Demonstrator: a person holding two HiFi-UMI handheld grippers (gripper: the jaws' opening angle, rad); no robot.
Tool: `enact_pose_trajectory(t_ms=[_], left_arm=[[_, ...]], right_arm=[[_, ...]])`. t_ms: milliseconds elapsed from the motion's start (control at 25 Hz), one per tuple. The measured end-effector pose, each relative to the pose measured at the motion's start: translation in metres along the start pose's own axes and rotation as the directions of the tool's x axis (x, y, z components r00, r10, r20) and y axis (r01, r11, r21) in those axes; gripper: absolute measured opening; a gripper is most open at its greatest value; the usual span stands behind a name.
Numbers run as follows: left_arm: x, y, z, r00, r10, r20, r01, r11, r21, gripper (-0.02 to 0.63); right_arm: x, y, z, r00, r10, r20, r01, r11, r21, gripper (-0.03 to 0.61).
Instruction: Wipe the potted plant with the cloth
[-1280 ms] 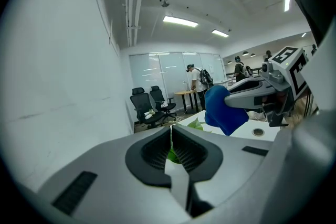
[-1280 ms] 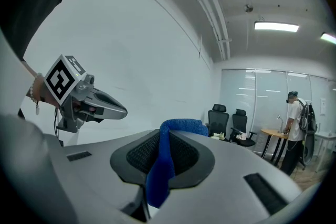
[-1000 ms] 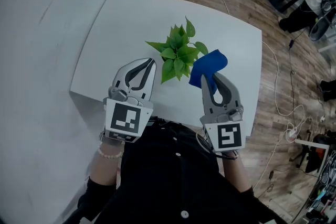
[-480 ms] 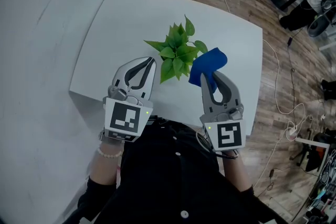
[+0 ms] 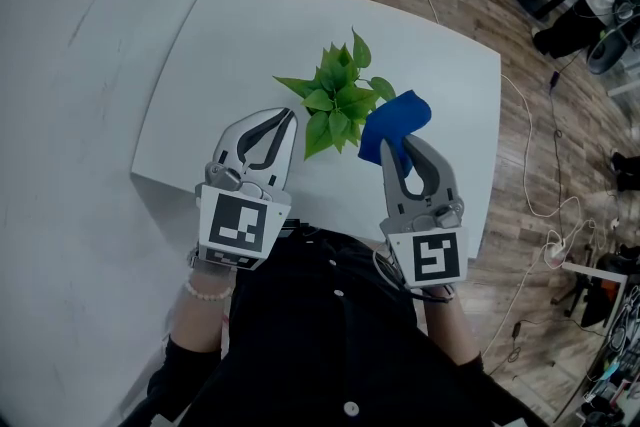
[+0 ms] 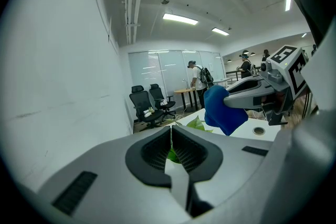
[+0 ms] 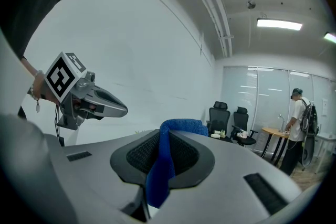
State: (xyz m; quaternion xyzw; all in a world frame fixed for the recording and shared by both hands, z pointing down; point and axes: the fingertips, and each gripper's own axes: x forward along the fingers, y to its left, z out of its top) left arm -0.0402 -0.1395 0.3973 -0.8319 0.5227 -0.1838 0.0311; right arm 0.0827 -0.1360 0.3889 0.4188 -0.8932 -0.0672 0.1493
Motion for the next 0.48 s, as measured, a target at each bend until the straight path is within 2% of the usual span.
enact_pose_trajectory(t_ms=[200, 480], left_arm=[[0.001, 0.000, -0.001, 1.000, 0.012, -0.005, -0.012, 0.999, -0.036, 0.021], [-0.001, 0.000, -0.001, 1.000, 0.005, 0.003, -0.005, 1.000, -0.024, 0.021]], right_arm=[[0.002, 0.003, -0.003, 1.000, 0.019, -0.008, -0.019, 1.000, -0.011, 0.075], [0.004, 0.011, -0.005, 0.998, 0.050, -0.027, -0.050, 0.999, -0.018, 0.074]])
